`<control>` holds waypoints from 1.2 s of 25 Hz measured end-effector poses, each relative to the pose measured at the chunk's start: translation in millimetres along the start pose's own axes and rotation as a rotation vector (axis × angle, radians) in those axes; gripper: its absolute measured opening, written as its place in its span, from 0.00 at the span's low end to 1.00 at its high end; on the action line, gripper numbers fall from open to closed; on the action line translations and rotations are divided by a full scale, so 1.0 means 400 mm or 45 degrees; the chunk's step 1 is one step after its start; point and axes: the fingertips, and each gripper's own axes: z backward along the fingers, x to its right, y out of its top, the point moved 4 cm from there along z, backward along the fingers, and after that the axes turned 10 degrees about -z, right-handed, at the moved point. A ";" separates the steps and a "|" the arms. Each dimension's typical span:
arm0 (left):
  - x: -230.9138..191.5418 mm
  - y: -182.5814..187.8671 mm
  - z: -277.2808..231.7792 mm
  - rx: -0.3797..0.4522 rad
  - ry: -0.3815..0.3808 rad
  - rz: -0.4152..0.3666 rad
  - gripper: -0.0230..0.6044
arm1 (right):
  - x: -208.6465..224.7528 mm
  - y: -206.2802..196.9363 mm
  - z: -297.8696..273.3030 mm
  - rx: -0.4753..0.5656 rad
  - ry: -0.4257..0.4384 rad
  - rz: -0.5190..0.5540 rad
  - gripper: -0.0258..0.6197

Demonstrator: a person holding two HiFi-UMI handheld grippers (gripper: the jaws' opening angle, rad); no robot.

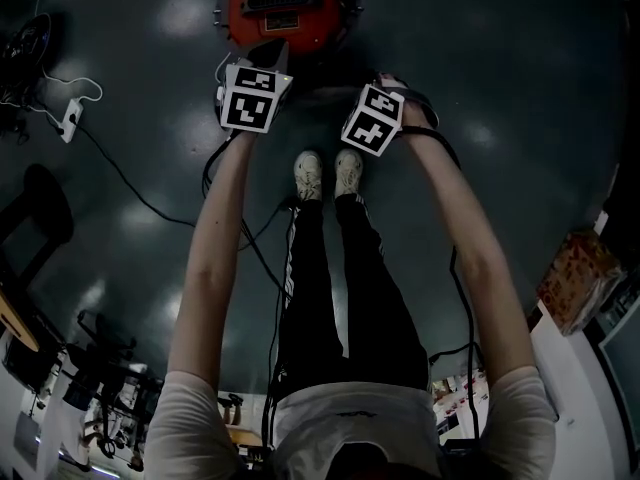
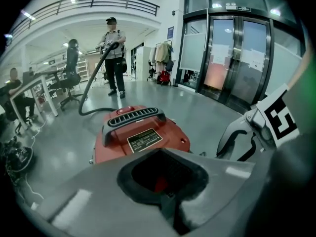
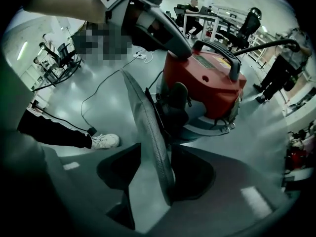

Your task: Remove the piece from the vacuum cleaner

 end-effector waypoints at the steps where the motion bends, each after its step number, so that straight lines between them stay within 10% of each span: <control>1: 0.000 0.001 0.001 -0.002 0.004 0.000 0.04 | 0.005 -0.002 -0.006 -0.016 -0.030 0.014 0.33; 5: 0.006 0.003 -0.003 -0.027 -0.002 -0.056 0.04 | -0.006 -0.017 -0.022 -0.070 -0.071 0.064 0.10; 30: 0.009 0.003 -0.002 -0.034 0.019 -0.055 0.04 | -0.305 -0.146 -0.026 0.042 -0.006 0.089 0.09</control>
